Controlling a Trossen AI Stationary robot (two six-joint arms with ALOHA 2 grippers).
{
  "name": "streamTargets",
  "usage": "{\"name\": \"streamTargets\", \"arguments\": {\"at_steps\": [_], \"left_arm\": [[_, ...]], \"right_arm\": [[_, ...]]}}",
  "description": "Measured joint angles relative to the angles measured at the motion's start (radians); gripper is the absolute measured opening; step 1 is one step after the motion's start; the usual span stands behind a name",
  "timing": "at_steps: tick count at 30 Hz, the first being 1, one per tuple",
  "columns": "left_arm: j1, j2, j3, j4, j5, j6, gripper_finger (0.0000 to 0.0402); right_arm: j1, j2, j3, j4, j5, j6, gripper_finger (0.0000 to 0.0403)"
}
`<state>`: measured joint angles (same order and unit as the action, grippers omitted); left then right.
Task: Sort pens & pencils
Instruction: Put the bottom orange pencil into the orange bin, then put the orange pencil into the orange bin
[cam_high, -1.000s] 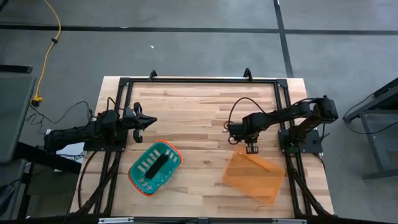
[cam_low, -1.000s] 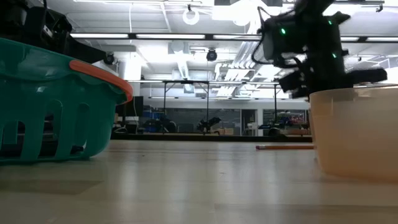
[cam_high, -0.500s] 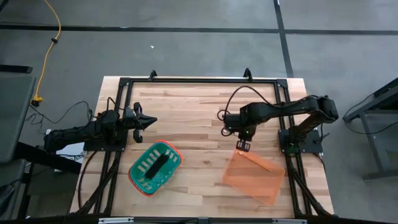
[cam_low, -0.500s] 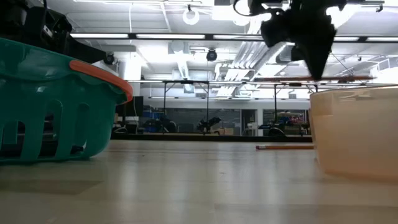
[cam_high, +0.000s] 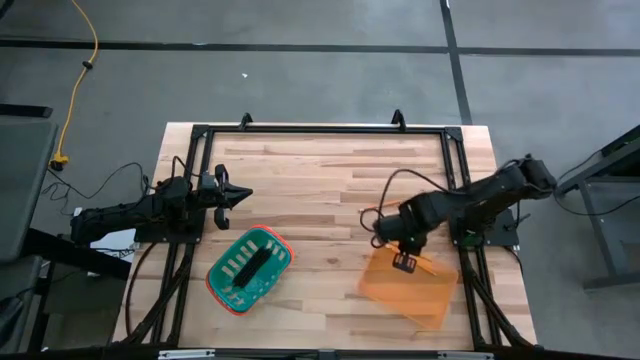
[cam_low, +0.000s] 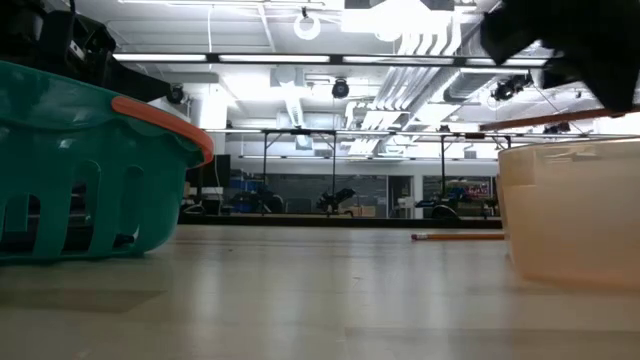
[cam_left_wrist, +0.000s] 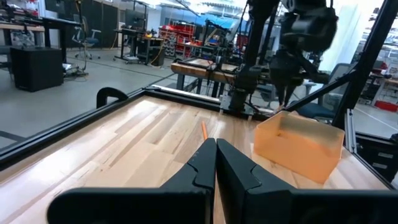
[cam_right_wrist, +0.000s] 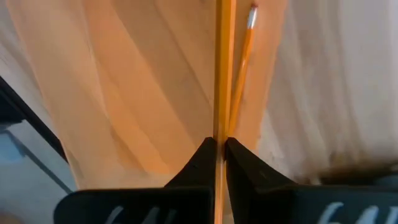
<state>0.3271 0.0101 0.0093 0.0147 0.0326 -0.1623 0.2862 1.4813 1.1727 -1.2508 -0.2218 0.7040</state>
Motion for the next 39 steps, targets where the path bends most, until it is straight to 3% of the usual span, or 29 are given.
{"name": "streamTargets", "arguments": {"at_steps": [7,11,17,25,29,34,39], "left_arm": [[0.0,0.0,0.0,0.0,0.0,0.0,0.0001],[0.0,0.0,0.0,0.0,0.0,0.0,0.0001],[0.0,0.0,0.0,0.0,0.0,0.0,0.0001],[0.0,0.0,0.0,0.0,0.0,0.0,0.0001],[0.0,0.0,0.0,0.0,0.0,0.0,0.0001],[0.0,0.0,0.0,0.0,0.0,0.0,0.0001],[0.0,0.0,0.0,0.0,0.0,0.0,0.0001]], "right_arm": [[0.105,-0.061,-0.128,0.108,-0.003,0.178,0.0],[0.145,-0.075,-0.23,0.267,-0.012,0.24,0.0],[0.168,-0.075,-0.359,0.523,-0.026,0.314,0.0],[0.175,-0.075,-0.443,0.628,-0.025,0.444,0.0028],[0.177,-0.075,-0.444,0.634,-0.031,0.443,0.0066],[0.141,-0.075,-0.366,0.522,-0.107,0.386,0.0102],[0.073,-0.075,-0.224,0.375,0.046,0.223,0.0106]]}}
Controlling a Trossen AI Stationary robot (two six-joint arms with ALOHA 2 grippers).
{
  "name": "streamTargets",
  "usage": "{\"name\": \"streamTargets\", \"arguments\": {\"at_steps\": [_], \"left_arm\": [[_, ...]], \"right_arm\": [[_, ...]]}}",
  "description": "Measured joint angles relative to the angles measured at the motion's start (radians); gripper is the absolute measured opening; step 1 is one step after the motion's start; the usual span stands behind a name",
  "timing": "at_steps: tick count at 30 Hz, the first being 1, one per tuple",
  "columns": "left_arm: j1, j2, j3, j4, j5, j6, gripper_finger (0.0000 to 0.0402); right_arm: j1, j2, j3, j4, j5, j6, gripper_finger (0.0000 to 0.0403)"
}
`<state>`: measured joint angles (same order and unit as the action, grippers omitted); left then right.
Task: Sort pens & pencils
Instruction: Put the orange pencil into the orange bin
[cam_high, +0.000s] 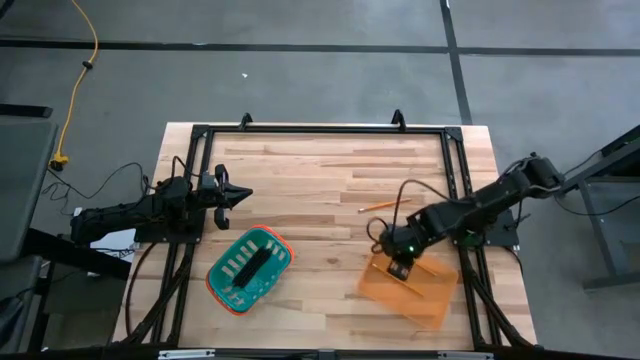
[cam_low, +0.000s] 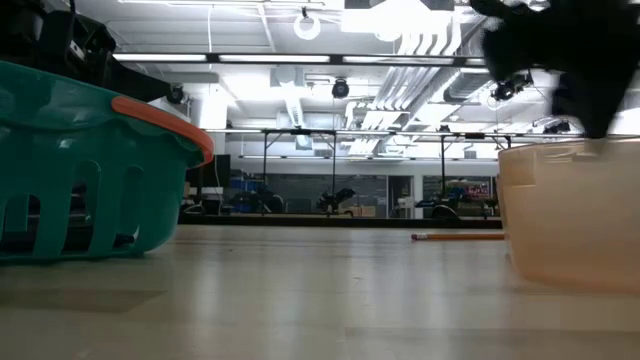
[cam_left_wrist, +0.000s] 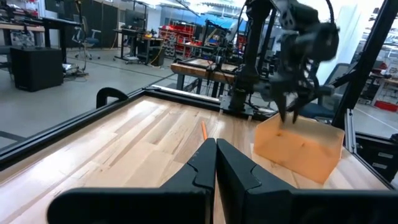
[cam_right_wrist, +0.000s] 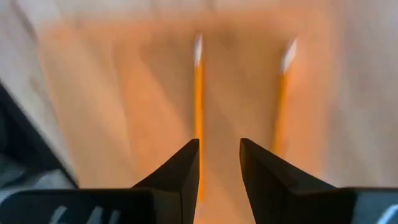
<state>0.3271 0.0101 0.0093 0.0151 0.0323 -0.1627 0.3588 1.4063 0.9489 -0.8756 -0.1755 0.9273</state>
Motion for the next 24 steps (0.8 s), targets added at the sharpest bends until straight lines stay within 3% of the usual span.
{"name": "streamTargets", "arguments": {"at_steps": [6,12,24], "left_arm": [[0.0,0.0,0.0,0.0,0.0,0.0,0.0001],[0.0,0.0,0.0,0.0,0.0,0.0,0.0001],[0.0,0.0,0.0,0.0,0.0,0.0,0.0001]], "right_arm": [[-0.143,0.0,0.092,0.02,0.167,-0.213,0.0092],[-0.291,0.012,0.094,0.102,0.175,-0.385,0.0092],[-0.509,0.181,0.094,0.072,0.141,-0.744,0.0196]]}}
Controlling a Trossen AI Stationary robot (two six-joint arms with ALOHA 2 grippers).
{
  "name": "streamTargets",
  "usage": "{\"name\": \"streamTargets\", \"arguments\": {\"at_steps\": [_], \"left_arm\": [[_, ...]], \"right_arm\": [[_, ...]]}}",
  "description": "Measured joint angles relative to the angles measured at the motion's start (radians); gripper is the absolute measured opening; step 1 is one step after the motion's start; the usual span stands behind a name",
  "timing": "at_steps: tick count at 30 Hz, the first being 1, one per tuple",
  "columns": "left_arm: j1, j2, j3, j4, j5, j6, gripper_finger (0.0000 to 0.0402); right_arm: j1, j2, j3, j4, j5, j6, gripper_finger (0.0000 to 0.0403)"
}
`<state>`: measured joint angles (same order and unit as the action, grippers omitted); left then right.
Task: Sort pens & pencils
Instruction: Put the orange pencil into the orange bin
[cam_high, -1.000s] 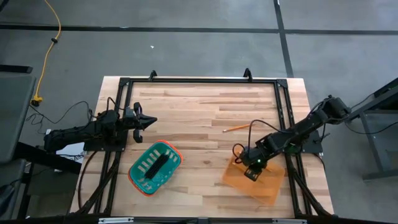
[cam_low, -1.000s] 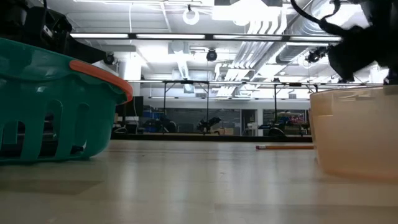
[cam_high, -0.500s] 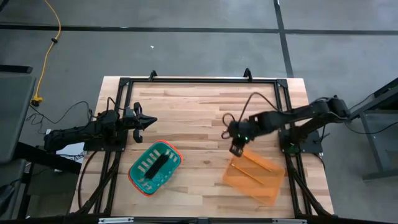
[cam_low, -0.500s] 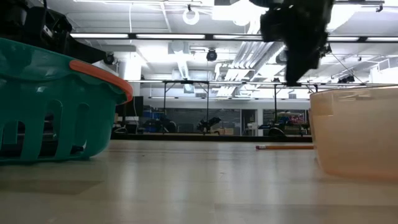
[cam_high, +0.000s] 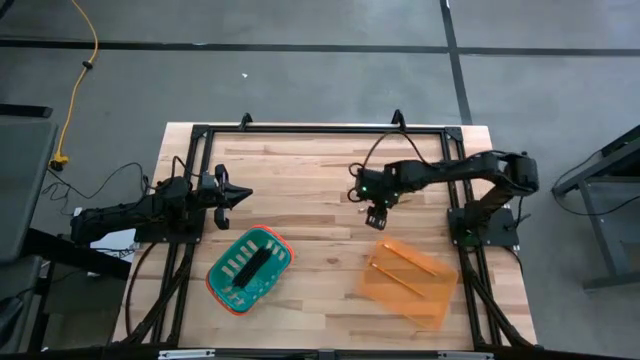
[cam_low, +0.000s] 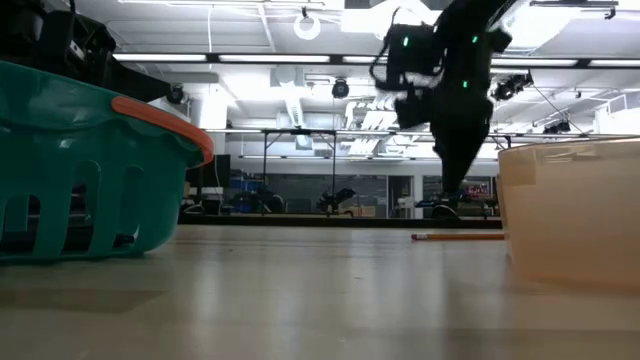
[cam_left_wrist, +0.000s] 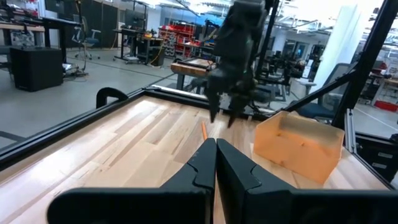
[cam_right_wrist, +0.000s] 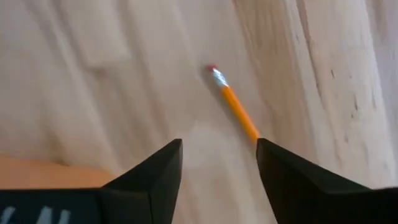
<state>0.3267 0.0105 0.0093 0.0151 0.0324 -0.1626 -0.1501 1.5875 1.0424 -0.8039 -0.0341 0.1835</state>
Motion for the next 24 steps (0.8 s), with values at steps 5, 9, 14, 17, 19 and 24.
{"name": "streamTargets", "arguments": {"at_steps": [5,9,14,17,19,24], "left_arm": [[0.0,0.0,0.0,0.0,0.0,0.0,0.0001],[0.0,0.0,0.0,0.0,0.0,0.0,0.0001],[0.0,0.0,0.0,0.0,0.0,0.0,0.0001],[0.0,0.0,0.0,0.0,0.0,0.0,0.0001],[0.0,0.0,0.0,0.0,0.0,0.0,0.0001],[0.0,0.0,0.0,0.0,0.0,0.0,0.0001]], "right_arm": [[-0.066,0.09,0.0,-0.048,0.0,-0.142,0.02],[-0.107,0.146,0.0,-0.06,0.002,-0.212,0.0192],[-0.131,0.187,0.0,-0.06,0.025,-0.273,0.0174],[-0.132,0.206,0.0,-0.06,0.025,-0.308,0.0156],[-0.131,0.217,0.002,-0.059,0.027,-0.324,0.014],[-0.131,0.231,0.005,-0.058,0.046,-0.349,0.0084]]}}
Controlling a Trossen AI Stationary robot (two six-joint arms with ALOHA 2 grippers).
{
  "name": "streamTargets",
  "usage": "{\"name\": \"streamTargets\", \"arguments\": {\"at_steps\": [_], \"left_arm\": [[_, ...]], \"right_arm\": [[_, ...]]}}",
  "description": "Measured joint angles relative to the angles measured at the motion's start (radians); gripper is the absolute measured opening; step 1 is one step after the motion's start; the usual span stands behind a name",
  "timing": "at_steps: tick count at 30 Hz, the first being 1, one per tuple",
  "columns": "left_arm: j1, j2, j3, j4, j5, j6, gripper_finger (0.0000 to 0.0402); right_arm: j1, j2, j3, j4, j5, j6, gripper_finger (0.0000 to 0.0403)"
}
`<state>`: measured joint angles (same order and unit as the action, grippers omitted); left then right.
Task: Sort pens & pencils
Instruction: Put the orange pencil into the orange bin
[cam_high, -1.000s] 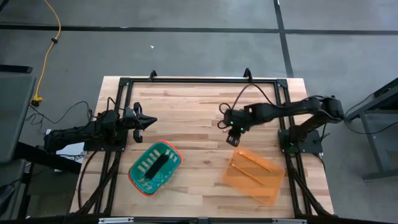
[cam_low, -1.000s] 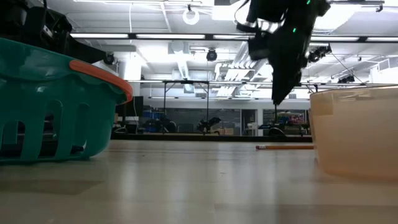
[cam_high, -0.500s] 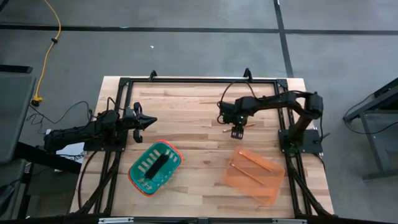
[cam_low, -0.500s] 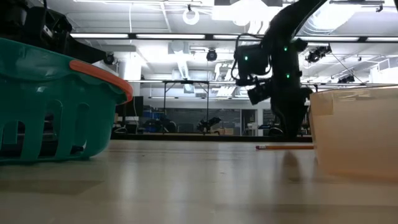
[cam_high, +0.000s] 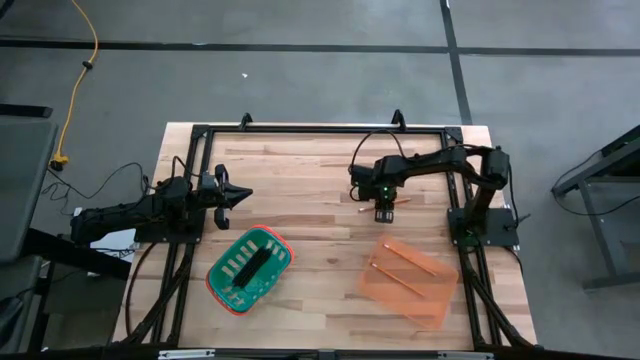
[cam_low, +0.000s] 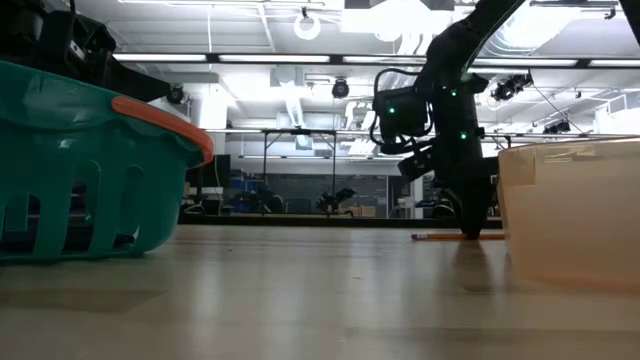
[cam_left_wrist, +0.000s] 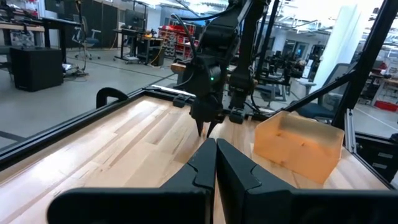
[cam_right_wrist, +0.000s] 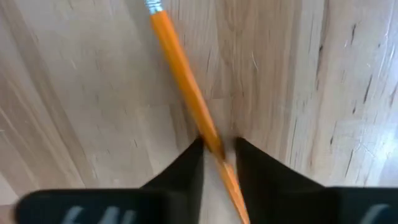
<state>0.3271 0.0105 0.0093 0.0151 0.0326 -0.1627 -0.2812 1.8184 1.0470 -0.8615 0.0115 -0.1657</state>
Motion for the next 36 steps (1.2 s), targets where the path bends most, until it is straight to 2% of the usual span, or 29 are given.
{"name": "streamTargets", "arguments": {"at_steps": [4,6,11,17,24,30,36], "left_arm": [[0.0,0.0,0.0,0.0,0.0,0.0,0.0001],[0.0,0.0,0.0,0.0,0.0,0.0,0.0001],[0.0,0.0,0.0,0.0,0.0,0.0,0.0001],[0.0,0.0,0.0,0.0,0.0,0.0,0.0001],[0.0,0.0,0.0,0.0,0.0,0.0,0.0001],[0.0,0.0,0.0,0.0,0.0,0.0,0.0001],[0.0,0.0,0.0,0.0,0.0,0.0,0.0001]], "right_arm": [[0.0,0.001,-0.001,0.0,0.001,0.004,0.0019],[0.0,0.002,-0.001,0.001,-0.007,0.008,0.0008],[0.002,0.011,0.039,-0.044,-0.016,0.042,0.001],[0.015,0.01,0.213,-0.25,-0.006,0.17,0.0004],[0.101,0.009,0.43,-0.496,-0.012,0.315,0.0002],[0.222,0.007,0.545,-0.502,-0.142,0.357,0.0002],[0.353,-0.011,0.586,-0.444,-0.197,0.488,0.0002]]}}
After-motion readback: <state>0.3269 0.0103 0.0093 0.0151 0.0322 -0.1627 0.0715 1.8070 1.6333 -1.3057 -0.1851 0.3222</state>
